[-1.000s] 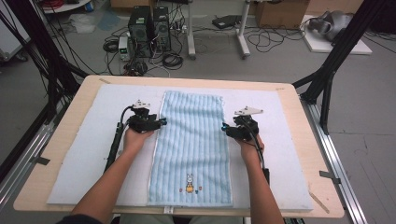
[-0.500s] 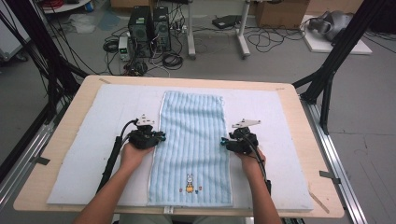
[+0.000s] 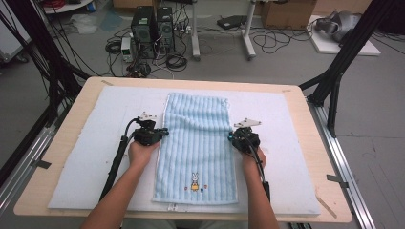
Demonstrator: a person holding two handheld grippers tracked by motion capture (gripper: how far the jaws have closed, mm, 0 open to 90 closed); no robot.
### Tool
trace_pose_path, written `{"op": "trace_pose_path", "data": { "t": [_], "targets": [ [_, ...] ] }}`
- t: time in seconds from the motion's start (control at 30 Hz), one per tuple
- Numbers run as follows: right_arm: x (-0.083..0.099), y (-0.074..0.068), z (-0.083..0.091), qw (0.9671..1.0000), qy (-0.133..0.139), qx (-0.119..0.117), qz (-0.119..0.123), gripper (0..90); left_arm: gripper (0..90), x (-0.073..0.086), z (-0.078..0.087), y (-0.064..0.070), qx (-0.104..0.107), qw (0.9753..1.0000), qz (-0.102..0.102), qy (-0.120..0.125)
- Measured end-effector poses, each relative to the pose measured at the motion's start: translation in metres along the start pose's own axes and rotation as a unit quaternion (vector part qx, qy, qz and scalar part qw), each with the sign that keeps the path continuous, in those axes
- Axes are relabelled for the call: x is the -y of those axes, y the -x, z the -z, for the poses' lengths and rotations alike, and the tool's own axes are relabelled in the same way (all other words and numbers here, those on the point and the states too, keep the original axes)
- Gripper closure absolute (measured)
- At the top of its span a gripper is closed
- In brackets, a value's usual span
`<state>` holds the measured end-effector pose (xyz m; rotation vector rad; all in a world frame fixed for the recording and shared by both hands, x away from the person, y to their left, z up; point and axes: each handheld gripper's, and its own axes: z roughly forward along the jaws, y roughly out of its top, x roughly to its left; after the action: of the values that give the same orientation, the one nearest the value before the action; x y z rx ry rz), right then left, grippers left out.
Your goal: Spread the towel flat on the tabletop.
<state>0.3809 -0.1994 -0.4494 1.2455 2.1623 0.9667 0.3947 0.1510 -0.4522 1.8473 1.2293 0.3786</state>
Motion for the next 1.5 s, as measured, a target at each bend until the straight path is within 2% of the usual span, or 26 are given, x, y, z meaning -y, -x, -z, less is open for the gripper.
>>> {"op": "trace_pose_path", "data": {
  "t": [0.13,0.2,0.23,0.3,0.33,0.43,0.57,0.83,1.0,1.1,1.2,1.3,1.4,1.5],
  "targets": [
    [0.002,0.002,0.007,0.9998,0.003,0.002,-0.018,64.4,55.0,0.003,0.007,0.000,0.021,0.9997,0.007,0.007],
    [0.004,0.004,0.014,0.9992,0.021,-0.005,-0.034,56.5,50.6,0.007,0.013,0.002,0.025,0.9996,-0.003,0.009],
    [0.005,0.003,0.018,0.9989,0.025,-0.007,-0.039,53.6,48.1,0.009,0.016,0.003,0.031,0.9995,-0.001,0.010],
    [0.007,0.001,0.025,0.9990,0.029,-0.009,-0.034,50.9,44.8,0.012,0.023,0.004,0.038,0.9991,-0.012,0.011],
    [0.008,-0.001,0.029,0.9991,0.030,-0.008,-0.029,50.0,44.9,0.014,0.027,0.005,0.042,0.9989,-0.010,0.020],
    [0.013,-0.005,0.040,0.9989,0.038,-0.011,-0.023,44.2,42.1,0.019,0.039,0.005,0.053,0.9983,-0.008,0.023],
    [0.023,-0.014,0.054,0.9985,0.043,-0.024,-0.024,41.4,42.7,0.031,0.056,0.010,0.056,0.9979,-0.020,0.027],
    [0.049,-0.038,0.085,0.9982,0.040,-0.046,-0.003,41.3,44.0,0.062,0.092,0.025,0.070,0.9967,-0.026,0.033],
    [0.065,-0.050,0.104,0.9978,0.035,-0.057,-0.002,44.3,46.2,0.084,0.106,0.038,0.078,0.9965,-0.022,0.022],
    [0.073,-0.055,0.112,0.9976,0.032,-0.061,-0.001,45.5,48.8,0.094,0.111,0.047,0.076,0.9963,-0.038,0.009],
    [0.080,-0.060,0.119,0.9978,0.025,-0.061,0.002,47.5,49.6,0.100,0.117,0.056,0.079,0.9960,-0.042,0.003],
    [0.084,-0.066,0.123,0.9978,0.018,-0.062,0.011,49.7,49.6,0.106,0.118,0.066,0.071,0.9955,-0.062,-0.009],
    [0.088,-0.071,0.125,0.9977,0.004,-0.066,0.018,52.7,50.8,0.110,0.120,0.074,0.054,0.9959,-0.072,-0.004],
    [0.090,-0.074,0.123,0.9971,-0.013,-0.071,0.022,57.5,59.6,0.114,0.121,0.077,0.029,0.9960,-0.084,0.005]
  ]
}}
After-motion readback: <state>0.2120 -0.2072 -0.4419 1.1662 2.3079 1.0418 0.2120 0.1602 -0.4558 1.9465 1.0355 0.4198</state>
